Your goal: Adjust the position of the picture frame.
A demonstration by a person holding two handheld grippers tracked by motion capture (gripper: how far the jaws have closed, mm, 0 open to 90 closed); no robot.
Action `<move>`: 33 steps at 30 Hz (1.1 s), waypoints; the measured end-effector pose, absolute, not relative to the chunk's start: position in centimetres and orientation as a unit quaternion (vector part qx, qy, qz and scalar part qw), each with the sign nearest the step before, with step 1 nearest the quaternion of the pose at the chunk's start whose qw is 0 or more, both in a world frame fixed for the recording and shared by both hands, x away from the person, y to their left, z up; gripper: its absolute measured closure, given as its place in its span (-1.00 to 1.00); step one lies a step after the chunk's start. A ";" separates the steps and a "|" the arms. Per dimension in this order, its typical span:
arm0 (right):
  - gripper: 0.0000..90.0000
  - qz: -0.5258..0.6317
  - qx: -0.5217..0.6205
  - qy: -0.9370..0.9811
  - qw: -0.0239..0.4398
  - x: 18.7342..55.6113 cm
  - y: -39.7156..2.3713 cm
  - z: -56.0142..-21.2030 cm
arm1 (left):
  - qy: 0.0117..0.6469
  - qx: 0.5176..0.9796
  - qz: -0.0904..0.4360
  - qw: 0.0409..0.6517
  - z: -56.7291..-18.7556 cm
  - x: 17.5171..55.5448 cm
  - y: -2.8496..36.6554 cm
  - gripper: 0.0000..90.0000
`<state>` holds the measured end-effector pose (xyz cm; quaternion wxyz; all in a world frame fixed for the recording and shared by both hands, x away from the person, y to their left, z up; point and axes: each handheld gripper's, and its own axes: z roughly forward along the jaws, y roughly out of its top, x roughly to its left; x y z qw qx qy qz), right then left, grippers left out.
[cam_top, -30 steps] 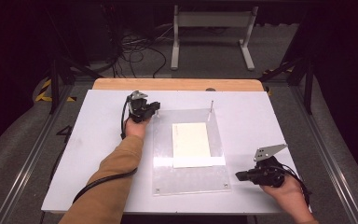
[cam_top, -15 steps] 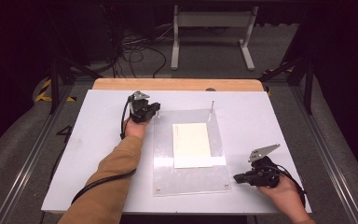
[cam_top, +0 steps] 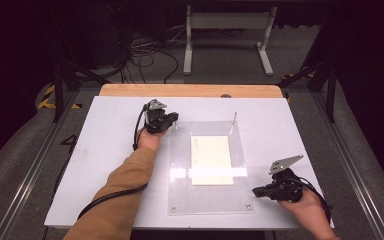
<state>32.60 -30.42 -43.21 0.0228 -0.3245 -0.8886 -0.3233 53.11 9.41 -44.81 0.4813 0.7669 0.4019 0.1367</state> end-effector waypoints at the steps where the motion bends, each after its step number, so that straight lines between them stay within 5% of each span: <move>1: 0.99 -0.323 -0.324 -0.889 0.023 32.6 -30.4 -43.2 | 0.402 0.767 0.137 0.481 -44.8 53.1 9.4 0.85; 33: 0.99 -0.338 -0.335 -0.879 0.003 32.4 -31.8 -42.3 | 0.355 0.794 0.133 0.475 -44.6 50.7 7.2 0.86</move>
